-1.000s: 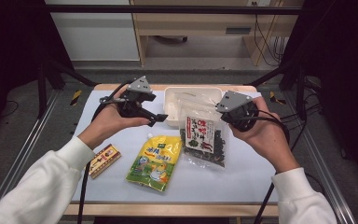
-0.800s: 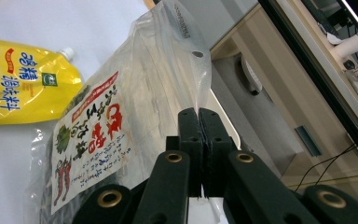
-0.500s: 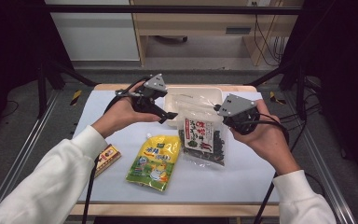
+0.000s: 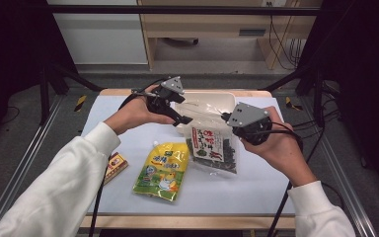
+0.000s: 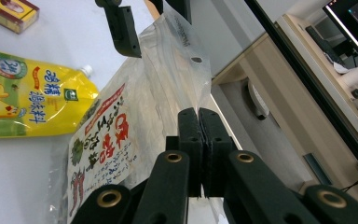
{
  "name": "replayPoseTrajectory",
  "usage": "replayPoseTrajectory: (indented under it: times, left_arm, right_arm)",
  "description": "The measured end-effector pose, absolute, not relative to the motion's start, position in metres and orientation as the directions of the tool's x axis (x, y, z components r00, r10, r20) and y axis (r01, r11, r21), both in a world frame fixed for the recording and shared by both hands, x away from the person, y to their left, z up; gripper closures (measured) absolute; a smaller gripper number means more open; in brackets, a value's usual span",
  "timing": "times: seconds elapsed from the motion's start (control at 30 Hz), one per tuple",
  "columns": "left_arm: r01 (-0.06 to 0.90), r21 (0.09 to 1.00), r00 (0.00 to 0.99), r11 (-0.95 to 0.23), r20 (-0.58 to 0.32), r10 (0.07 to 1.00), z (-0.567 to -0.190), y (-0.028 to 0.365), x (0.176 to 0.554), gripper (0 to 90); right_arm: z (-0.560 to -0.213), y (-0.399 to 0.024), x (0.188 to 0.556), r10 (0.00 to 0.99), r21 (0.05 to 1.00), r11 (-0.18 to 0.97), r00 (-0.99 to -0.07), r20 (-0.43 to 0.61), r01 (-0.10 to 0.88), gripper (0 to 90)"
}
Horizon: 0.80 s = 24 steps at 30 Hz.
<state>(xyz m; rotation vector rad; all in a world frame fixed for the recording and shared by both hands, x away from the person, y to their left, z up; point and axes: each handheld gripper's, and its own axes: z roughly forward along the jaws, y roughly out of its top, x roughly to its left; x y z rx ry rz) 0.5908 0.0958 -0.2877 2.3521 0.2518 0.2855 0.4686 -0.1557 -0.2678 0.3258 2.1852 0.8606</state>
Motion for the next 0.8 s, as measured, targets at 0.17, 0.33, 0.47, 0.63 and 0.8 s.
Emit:
replayPoseTrajectory:
  times: [0.17, 0.33, 0.47, 0.63, 0.8]
  left_arm:
    - [0.112, 0.678, 0.960, -0.727, 0.115, 0.254, -0.287, 0.096, 0.585, 35.5]
    - [0.099, 0.677, 0.962, -0.729, 0.121, 0.243, -0.280, 0.100, 0.581, 59.1]
    - [0.109, 0.673, 0.961, -0.732, 0.118, 0.251, -0.277, 0.100, 0.576, 71.5]
    - [0.121, 0.677, 0.962, -0.725, 0.100, 0.255, -0.274, 0.100, 0.570, 84.8]
    - [0.098, 0.672, 0.966, -0.734, 0.114, 0.234, -0.271, 0.096, 0.561, 88.3]
  right_arm:
    - [-0.268, -0.156, 0.469, 0.475, 0.675, 0.737, -0.689, -0.547, -0.027, 88.9]
    - [-0.267, -0.160, 0.469, 0.487, 0.679, 0.734, -0.699, -0.524, 0.001, 88.5]
    - [-0.267, -0.162, 0.466, 0.490, 0.674, 0.739, -0.703, -0.516, 0.020, 88.4]
    - [-0.266, -0.165, 0.462, 0.496, 0.670, 0.741, -0.711, -0.499, 0.046, 87.8]
    - [-0.265, -0.168, 0.458, 0.501, 0.661, 0.746, -0.722, -0.477, 0.082, 85.6]
